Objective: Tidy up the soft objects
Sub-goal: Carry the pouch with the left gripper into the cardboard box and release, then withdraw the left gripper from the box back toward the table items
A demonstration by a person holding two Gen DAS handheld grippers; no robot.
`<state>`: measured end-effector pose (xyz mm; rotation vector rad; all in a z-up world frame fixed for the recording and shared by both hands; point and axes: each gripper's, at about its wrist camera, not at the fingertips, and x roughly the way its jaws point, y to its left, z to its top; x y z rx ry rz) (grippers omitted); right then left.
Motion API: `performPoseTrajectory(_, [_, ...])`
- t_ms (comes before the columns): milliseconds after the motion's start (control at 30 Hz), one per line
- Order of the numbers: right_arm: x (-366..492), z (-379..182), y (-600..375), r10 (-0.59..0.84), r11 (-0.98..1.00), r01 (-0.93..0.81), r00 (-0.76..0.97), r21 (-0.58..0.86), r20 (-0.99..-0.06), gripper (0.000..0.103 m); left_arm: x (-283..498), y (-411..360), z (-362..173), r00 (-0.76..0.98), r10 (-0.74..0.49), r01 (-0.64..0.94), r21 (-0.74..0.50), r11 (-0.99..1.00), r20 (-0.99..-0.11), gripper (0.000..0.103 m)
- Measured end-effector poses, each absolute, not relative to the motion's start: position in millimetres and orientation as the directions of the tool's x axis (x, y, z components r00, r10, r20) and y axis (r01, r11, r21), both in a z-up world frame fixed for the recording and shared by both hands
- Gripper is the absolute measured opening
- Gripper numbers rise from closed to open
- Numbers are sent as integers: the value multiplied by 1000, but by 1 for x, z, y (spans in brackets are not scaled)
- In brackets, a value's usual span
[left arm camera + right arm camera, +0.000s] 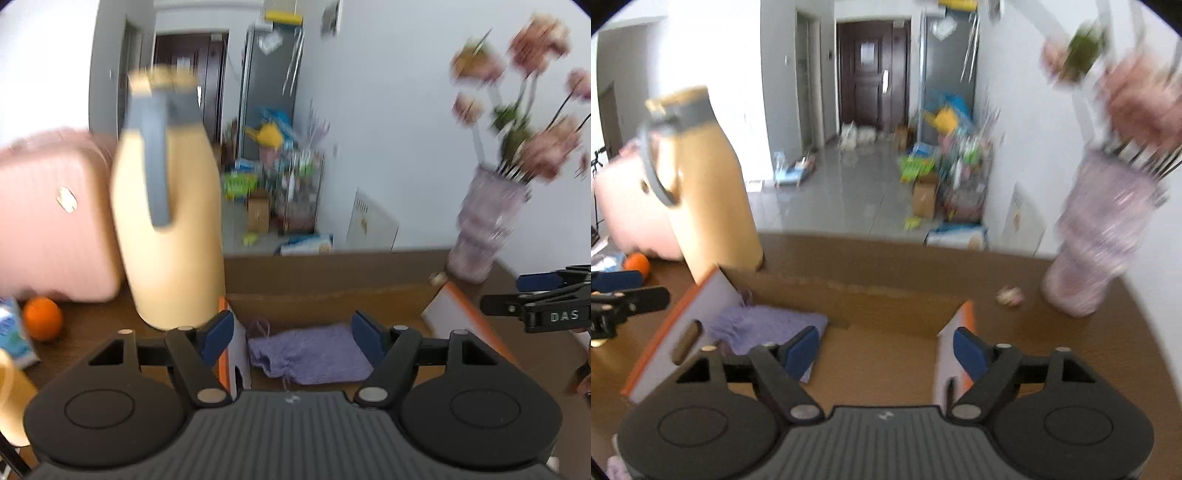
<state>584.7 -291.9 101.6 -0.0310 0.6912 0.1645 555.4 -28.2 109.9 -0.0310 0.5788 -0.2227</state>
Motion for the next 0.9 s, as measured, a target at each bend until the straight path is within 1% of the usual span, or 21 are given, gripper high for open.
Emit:
performPoseTrajectory(67, [550, 127, -298, 134, 988, -154, 794, 18, -593, 87, 520, -23, 133, 846, -220, 198, -97, 975, -486, 86])
performPoseTrajectory(133, [508, 143, -303, 122, 990, -138, 835, 11, -537, 90, 478, -18, 143, 879, -219, 190, -111, 976, -424, 87])
performPoseTrajectory(200, [460, 146, -305, 114, 992, -128, 876, 1, -469, 93, 433, -15, 142, 907, -201, 173, -107, 979, -369, 89])
performPoseTrajectory(233, [436, 143, -305, 110, 992, -125, 892, -5, -439, 93, 407, -14, 139, 921, -186, 164, -91, 982, -342, 94])
performPoseTrajectory(267, [414, 138, -304, 105, 993, -119, 908, -10, -406, 93, 384, -15, 135, 935, -167, 152, -70, 986, -313, 102])
performPoseTrajectory(367, [337, 115, -301, 81, 996, -91, 960, -26, -269, 94, 307, -14, 120, 976, -119, 118, -13, 993, -183, 103])
performPoseTrajectory(400, [315, 107, -301, 59, 998, -65, 973, -23, -224, 100, 284, -14, 114, 983, -106, 107, 4, 994, -150, 103])
performPoseTrajectory(433, [294, 98, -299, 37, 999, -41, 983, -19, -180, 103, 259, -14, 107, 988, -107, 110, 21, 994, -114, 103])
performPoseTrajectory(467, [269, 87, -294, 21, 1000, -24, 990, -20, -138, 103, 242, -15, 101, 990, -107, 110, 34, 993, -91, 103])
performPoseTrajectory(533, [231, 69, -287, 3, 999, -7, 995, -37, -102, 103, 204, -16, 85, 996, -78, 80, 54, 995, -50, 103])
performPoseTrajectory(600, [195, 52, -280, 2, 1000, -5, 996, -31, -91, 103, 170, -11, 72, 998, -60, 63, 74, 995, -36, 103])
performPoseTrajectory(667, [167, 38, -274, 9, 1000, -8, 994, 5, -109, 103, 147, -8, 59, 996, -69, 73, 63, 995, -55, 103])
performPoseTrajectory(700, [152, 32, -273, 26, 999, -22, 993, 39, -115, 103, 136, -7, 51, 994, -81, 84, 41, 996, -76, 103])
performPoseTrajectory(767, [124, 18, -274, 84, 993, -74, 991, 93, -105, 103, 114, -1, 39, 990, -106, 108, 19, 994, -90, 103])
performPoseTrajectory(800, [109, 10, -273, 105, 989, -95, 990, 113, -93, 103, 105, 0, 34, 991, -97, 99, 17, 995, -97, 103])
performPoseTrajectory(833, [99, 4, -272, 114, 988, -104, 990, 110, -83, 103, 96, 0, 29, 991, -89, 91, 12, 996, -102, 103])
performPoseTrajectory(900, [80, -8, -267, 77, 993, -70, 994, 93, -81, 103, 84, 2, 20, 987, -101, 102, 2, 995, -124, 103])
